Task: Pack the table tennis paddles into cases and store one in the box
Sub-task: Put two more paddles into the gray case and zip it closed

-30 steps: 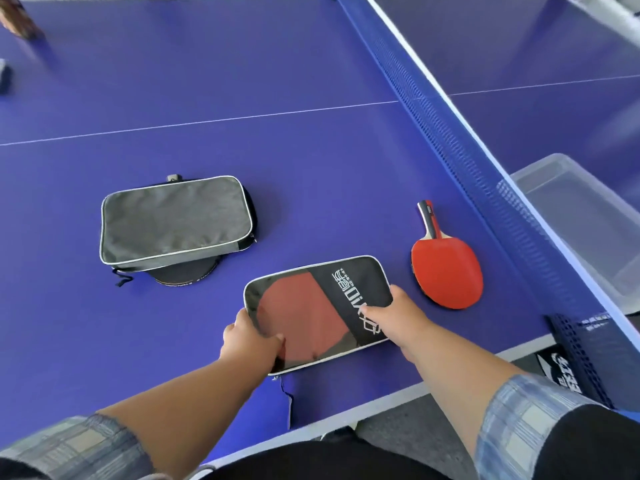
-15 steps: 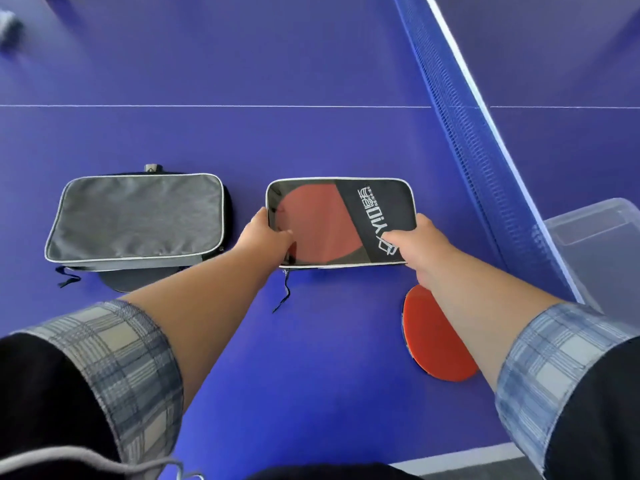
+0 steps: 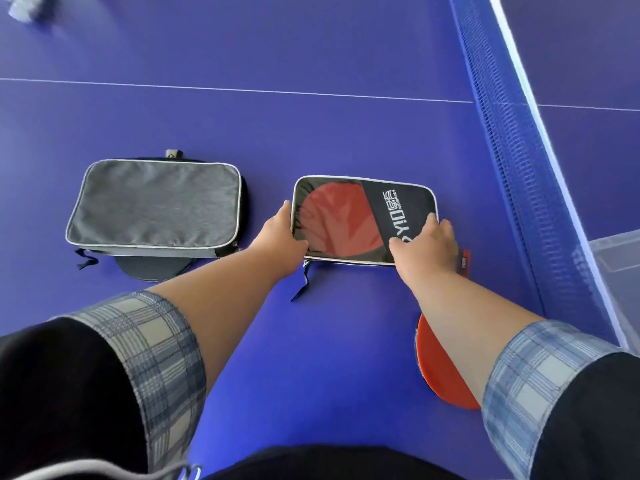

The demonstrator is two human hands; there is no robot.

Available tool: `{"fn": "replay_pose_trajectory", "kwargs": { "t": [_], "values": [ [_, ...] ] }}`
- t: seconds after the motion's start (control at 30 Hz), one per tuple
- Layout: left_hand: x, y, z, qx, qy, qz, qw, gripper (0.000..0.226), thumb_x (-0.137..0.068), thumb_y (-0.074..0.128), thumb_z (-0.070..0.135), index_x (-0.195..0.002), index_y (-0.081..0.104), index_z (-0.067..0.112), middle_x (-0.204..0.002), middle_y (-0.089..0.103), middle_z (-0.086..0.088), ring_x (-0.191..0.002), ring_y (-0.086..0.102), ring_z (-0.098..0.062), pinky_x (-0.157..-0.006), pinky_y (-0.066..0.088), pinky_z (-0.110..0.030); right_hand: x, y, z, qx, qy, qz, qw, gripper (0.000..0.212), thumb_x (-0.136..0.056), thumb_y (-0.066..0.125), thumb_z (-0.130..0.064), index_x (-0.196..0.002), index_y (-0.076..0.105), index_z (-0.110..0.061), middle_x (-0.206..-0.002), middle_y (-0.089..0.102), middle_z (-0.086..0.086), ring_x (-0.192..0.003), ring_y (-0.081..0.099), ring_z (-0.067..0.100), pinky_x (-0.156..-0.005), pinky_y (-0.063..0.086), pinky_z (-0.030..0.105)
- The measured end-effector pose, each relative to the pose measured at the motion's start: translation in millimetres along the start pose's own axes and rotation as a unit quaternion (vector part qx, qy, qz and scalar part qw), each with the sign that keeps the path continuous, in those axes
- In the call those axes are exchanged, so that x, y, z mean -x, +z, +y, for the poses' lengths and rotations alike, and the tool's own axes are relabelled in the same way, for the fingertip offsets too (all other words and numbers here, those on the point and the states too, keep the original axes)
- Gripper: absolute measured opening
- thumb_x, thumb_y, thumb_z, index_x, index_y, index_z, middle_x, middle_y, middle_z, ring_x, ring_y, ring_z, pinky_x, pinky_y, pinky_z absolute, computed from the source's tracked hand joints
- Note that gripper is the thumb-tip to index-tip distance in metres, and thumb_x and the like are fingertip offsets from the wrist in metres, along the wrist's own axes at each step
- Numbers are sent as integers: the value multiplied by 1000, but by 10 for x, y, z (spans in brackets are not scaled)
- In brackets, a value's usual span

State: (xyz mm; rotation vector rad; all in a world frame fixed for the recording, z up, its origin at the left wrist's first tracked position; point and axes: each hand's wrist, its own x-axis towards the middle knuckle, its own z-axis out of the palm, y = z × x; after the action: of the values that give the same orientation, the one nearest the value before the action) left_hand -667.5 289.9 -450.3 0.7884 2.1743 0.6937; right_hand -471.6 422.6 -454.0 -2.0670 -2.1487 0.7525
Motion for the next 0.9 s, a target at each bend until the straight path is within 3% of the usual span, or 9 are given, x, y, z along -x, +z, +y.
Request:
{"fn": "replay_pose_trajectory", "kwargs": {
  "t": [0.1,0.2,0.3,0.43,0.5,0.57,0.67,0.77,0.9],
  "values": [
    [160,-211,-136,7,24,41,999,74,-91,56,29,-154,18,34,-150,35,9,-127,47,-16,-79,40,-24,278,157,-409,-20,-99,-4,995,76,-87,63,-43,-153,33,-18,-162,25,7,-148,23,28,-118,24,45],
    [312,-589,-405,5,77,154,985,58,-92,52,26,-147,35,32,-145,42,5,-130,43,-14,-96,38,-27,621,369,-927,-58,-176,-42,982,64,-93,61,-39,-150,41,-18,-159,34,4,-147,26,22,-119,21,39],
    [382,-1095,-784,4,41,240,970,49,-92,47,21,-141,44,29,-141,46,5,-132,38,-16,-107,36,-34,899,598,-1384,-117,-219,-93,964,55,-94,61,-32,-145,48,-15,-148,48,5,-134,43,20,-109,30,29],
    [289,-1861,-1530,-15,-64,312,948,50,-94,44,19,-143,42,25,-147,42,-4,-135,33,-25,-109,29,-39,1159,988,-1864,-197,-132,-164,958,57,-94,57,-35,-148,44,-21,-149,47,5,-130,49,19,-97,38,28],
    [187,-2163,-1836,-11,-132,286,949,54,-96,44,27,-149,34,27,-152,34,-3,-138,30,-27,-103,35,-42,1182,1148,-1997,-232,-59,-168,956,60,-94,55,-36,-151,40,-24,-152,44,0,-128,48,19,-88,38,29],
    [79,-2383,-2082,14,-189,207,960,60,-97,45,34,-153,26,25,-152,33,-2,-129,42,-30,-89,45,-41,1187,1265,-2068,-215,-10,-177,960,51,-93,54,-37,-143,47,-30,-140,50,-4,-108,49,17,-76,37,28],
    [-49,-2499,-2288,51,-182,96,977,26,-99,44,34,-119,45,17,-116,54,-2,-82,54,-26,-60,42,-31,1239,1402,-2122,-202,8,-181,962,4,-85,51,-29,-84,50,-33,-90,50,-9,-72,42,18,-53,31,28],
    [-68,-2447,-2341,27,-109,89,990,16,-97,39,23,-100,54,17,-76,52,0,-55,44,-19,-45,33,-24,1373,1478,-2179,-194,2,-147,970,21,-86,47,-16,-94,64,-26,-82,61,-4,-63,45,17,-51,33,27],
    [68,-2429,-2329,50,-85,93,991,20,-93,35,18,-99,55,20,-74,56,-3,-49,50,-21,-36,34,-20,1644,1387,-2179,-216,14,-127,968,27,-87,46,-14,-104,63,-26,-90,65,0,-67,49,16,-54,37,28]
  ]
}}
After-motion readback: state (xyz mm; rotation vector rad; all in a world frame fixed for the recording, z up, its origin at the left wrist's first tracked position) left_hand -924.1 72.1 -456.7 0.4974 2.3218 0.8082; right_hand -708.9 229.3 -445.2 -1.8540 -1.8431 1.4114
